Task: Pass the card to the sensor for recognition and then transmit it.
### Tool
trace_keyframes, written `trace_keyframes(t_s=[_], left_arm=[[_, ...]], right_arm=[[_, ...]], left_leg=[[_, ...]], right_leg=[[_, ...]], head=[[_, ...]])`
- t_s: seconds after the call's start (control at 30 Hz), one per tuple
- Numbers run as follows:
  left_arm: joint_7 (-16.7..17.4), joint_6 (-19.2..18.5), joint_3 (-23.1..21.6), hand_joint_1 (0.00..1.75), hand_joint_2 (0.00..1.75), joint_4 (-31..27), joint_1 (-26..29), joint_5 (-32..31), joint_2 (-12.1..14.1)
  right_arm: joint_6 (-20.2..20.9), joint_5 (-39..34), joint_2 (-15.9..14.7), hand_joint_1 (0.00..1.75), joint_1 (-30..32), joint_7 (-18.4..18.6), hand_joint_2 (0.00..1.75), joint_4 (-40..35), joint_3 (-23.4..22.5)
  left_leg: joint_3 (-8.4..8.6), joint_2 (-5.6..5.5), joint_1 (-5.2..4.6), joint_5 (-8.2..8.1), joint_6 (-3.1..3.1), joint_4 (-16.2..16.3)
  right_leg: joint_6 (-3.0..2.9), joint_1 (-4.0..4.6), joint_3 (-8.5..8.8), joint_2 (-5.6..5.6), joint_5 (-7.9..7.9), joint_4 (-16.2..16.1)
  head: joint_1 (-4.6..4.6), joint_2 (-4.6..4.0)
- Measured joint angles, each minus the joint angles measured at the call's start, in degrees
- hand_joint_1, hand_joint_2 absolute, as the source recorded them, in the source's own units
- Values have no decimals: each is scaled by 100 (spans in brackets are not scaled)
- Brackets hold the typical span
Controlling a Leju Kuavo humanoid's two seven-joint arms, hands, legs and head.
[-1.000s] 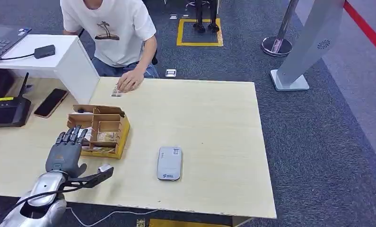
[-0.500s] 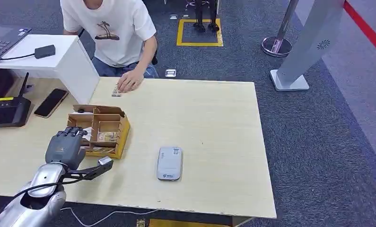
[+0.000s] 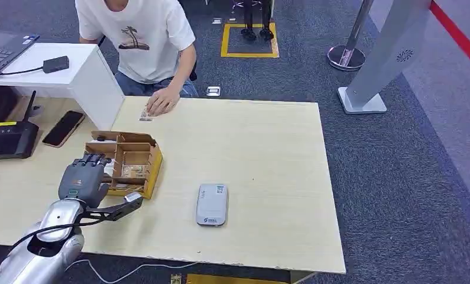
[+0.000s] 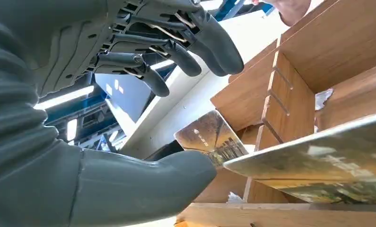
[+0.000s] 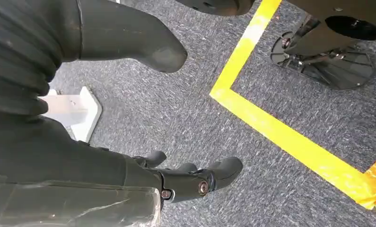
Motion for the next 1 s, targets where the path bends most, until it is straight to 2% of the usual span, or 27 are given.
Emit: trace_keyframes(t_s=[0.17, 0.2, 0.27, 0.37, 0.4, 0.43, 0.47, 0.5, 0.77, 0.87, 0.93, 1.0], left_arm=[[0, 0, -2, 51, 175, 20, -9, 0, 0], [0, 0, -2, 10, 175, 22, -9, 2, 0], [0, 0, -4, 17, 175, 22, -11, 0, 0], [-11, -9, -37, 14, 175, 28, -35, -9, 0], [-11, -11, -59, 33, 175, 33, -49, -9, 0], [-11, -11, -88, 28, 175, 46, -63, -9, 0], [-11, -13, -109, 9, 175, 57, -72, -9, 0], [-11, -13, -133, 2, 175, 68, -79, -9, 0], [151, -146, -234, 0, 175, 92, -101, -105, 50], [304, -271, -243, 0, 175, 66, -33, -83, 205], [350, -304, -240, 12, 175, -15, 95, -57, 330], [367, -323, -225, 2, 175, -103, 229, -48, 448]], right_arm=[[0, 0, 0, 0, 0, 2, 175, 0, 0], [0, 0, 0, 0, 0, 2, 175, 0, 0], [0, 0, 0, 0, 0, 2, 175, 0, 0], [2, -4, 0, 0, 1, 2, 175, 0, 0], [4, -4, 0, 0, 0, 0, 175, 0, 0], [4, -4, 0, 0, 0, 0, 175, 0, 0], [2, -4, 0, 0, 1, 0, 175, 0, 0], [2, -4, 2, 0, 2, 0, 175, 0, 0], [-39, -33, 2, 0, 6, 4, 175, 0, 0], [-87, -94, 2, 0, 23, 4, 175, 0, -2], [-98, -125, 0, 0, 48, 0, 175, 0, -11], [-103, -125, 0, 0, 70, -18, 175, 0, -22]], left_leg=[[0, 0, 0, 0, 0, 0], [0, 0, 0, 0, 0, 0], [0, 0, 0, 0, 0, 0], [0, -1, 0, 0, 0, 0], [0, -1, 0, 0, 0, 0], [-1, -1, 0, 0, 0, 0], [0, 0, 0, 0, 0, 0], [0, 0, 0, 0, 0, 0], [0, 1, 0, 0, 0, 0], [0, 3, 1, 0, 0, 0], [-1, 3, 1, -1, -1, -1], [-1, 1, 1, -2, -2, -1]], right_leg=[[0, 0, 0, 0, 0, 0], [0, 0, 0, 0, 0, 0], [0, 0, 0, 0, 0, 0], [0, 0, 0, 0, 0, 0], [0, 0, 0, 0, 0, 0], [0, 0, 0, 0, 0, 0], [0, 0, 0, 0, 0, 0], [0, 0, 0, 0, 0, 0], [0, 0, 0, 1, 0, 0], [-1, 0, 0, 3, 0, 1], [-3, 1, -1, 4, -2, 1], [-3, 1, -1, 3, -4, 1]], head=[[0, 0], [0, 0], [0, 0], [0, 0], [0, 0], [0, 0], [0, 0], [0, 0], [0, 0], [-2, 0], [-2, 0], [-2, 0]])
